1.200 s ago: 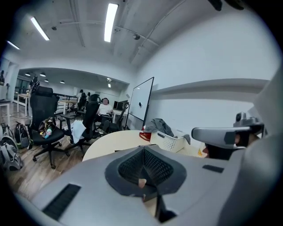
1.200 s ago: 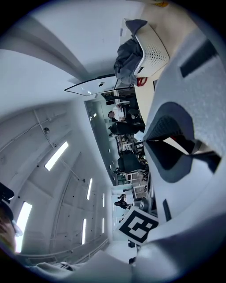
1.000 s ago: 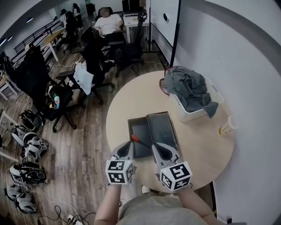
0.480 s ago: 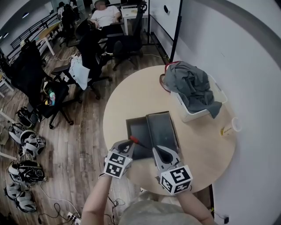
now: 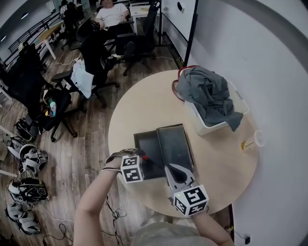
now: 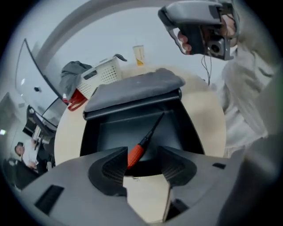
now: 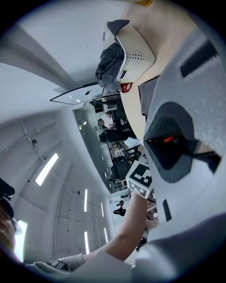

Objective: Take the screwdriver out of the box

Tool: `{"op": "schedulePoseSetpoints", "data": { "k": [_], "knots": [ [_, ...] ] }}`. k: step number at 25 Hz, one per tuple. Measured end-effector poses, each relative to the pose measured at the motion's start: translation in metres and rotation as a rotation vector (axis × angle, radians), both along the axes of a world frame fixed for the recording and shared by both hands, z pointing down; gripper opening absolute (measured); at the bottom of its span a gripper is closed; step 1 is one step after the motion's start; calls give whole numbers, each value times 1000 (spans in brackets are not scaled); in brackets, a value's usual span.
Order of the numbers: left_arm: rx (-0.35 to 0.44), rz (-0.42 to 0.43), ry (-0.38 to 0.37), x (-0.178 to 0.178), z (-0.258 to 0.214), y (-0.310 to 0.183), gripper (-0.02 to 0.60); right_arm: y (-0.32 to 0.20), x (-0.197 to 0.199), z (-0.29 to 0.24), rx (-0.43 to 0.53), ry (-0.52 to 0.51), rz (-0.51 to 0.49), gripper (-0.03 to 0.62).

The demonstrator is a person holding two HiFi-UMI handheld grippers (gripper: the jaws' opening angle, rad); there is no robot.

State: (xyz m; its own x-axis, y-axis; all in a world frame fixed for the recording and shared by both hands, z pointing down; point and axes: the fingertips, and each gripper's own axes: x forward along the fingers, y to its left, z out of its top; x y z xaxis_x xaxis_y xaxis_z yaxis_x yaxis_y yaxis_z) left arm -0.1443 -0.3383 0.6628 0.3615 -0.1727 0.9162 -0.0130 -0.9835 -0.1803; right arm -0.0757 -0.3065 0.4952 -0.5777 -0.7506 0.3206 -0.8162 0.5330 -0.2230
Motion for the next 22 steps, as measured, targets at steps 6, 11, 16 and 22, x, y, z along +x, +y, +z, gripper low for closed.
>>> {"op": "schedulePoseSetpoints", "data": {
  "k": [6, 11, 16, 22],
  "knots": [
    [-27, 195, -160, 8, 25, -14, 201, -4, 6, 11, -21, -5, 10, 0],
    [-33, 297, -267, 11, 44, -22, 192, -8, 9, 16, -37, -5, 16, 0],
    [-104, 339, -291, 11, 49, -16, 134, -10, 13, 18, -46, -5, 21, 0],
    [-63, 401, -306, 9, 47, -13, 100, -9, 11, 18, -45, -5, 25, 0]
  ]
}}
